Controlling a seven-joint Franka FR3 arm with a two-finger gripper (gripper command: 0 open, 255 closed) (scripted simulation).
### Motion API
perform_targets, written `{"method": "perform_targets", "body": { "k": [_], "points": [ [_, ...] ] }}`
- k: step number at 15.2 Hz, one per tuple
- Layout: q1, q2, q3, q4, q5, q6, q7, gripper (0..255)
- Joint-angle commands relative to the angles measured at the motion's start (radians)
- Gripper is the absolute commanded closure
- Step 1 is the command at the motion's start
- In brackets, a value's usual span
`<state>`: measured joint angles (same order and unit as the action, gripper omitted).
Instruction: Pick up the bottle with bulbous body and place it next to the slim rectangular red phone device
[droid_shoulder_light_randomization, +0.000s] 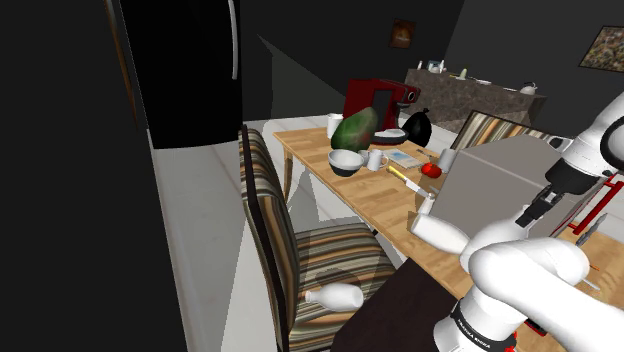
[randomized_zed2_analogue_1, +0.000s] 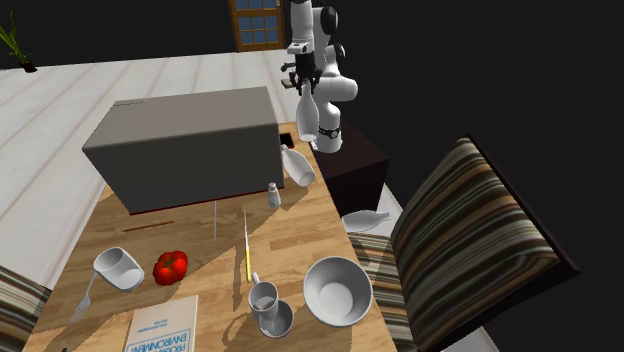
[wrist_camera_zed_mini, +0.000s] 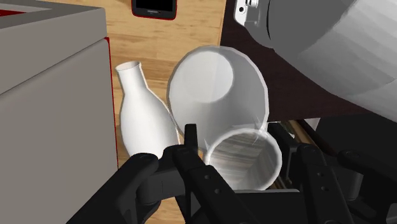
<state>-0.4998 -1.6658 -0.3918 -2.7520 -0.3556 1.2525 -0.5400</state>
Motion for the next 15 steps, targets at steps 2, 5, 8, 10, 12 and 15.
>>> {"method": "perform_targets", "body": {
  "k": [2,5,8,10,12,15],
  "points": [
    [-0.016,-0.038,-0.021,-0.047,-0.019,0.009,-0.004,255],
    [-0.033,-0.075,-0.045,-0.093,-0.041,0.016,-0.009,255],
    [-0.052,-0.112,-0.072,-0.138,-0.065,0.022,-0.015,255],
    [-0.107,-0.118,-0.082,-0.171,-0.065,0.043,-0.054,255],
    [-0.174,-0.118,-0.089,-0.205,-0.059,0.069,-0.105,255],
    [-0.29,-0.118,-0.096,-0.264,-0.046,0.113,-0.194,255]
  ]
}}
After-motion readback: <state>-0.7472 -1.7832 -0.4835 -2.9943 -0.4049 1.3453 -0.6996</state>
